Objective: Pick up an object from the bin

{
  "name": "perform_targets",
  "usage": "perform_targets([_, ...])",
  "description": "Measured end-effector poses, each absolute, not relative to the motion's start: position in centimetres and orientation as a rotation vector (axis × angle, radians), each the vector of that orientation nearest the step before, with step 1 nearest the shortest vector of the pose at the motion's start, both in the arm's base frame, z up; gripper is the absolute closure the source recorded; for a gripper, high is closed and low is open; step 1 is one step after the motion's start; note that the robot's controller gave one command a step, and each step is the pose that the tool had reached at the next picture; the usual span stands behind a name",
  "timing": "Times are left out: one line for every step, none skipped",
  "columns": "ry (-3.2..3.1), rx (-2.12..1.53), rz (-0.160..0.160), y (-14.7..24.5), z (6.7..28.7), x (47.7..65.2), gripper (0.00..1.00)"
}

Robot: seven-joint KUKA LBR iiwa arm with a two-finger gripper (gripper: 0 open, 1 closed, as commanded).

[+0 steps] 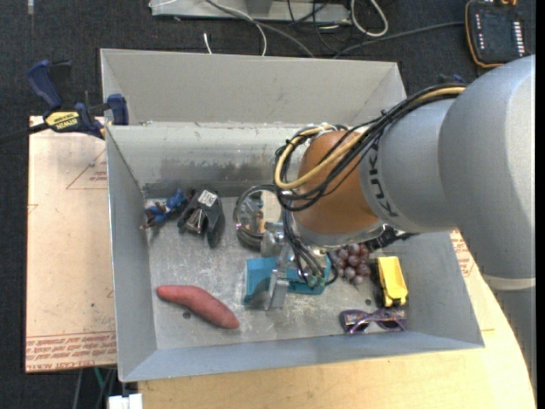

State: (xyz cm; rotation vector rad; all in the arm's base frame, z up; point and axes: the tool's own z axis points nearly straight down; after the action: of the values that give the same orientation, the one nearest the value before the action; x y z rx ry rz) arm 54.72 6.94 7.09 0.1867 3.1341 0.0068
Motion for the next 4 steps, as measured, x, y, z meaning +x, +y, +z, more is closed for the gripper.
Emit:
perform_targets([3.133,0.152,0.006,7.0,7.1,54.7,0.00])
perform_targets([3.130,0.184,0.011,7.0,7.3,54.9,1.00])
perform_targets([3.130,0.184,0.011,7.0,7.3,54.9,1.00])
perform_targets([3.139,0.185,0.008,7.0,10.8,54.6,1.00])
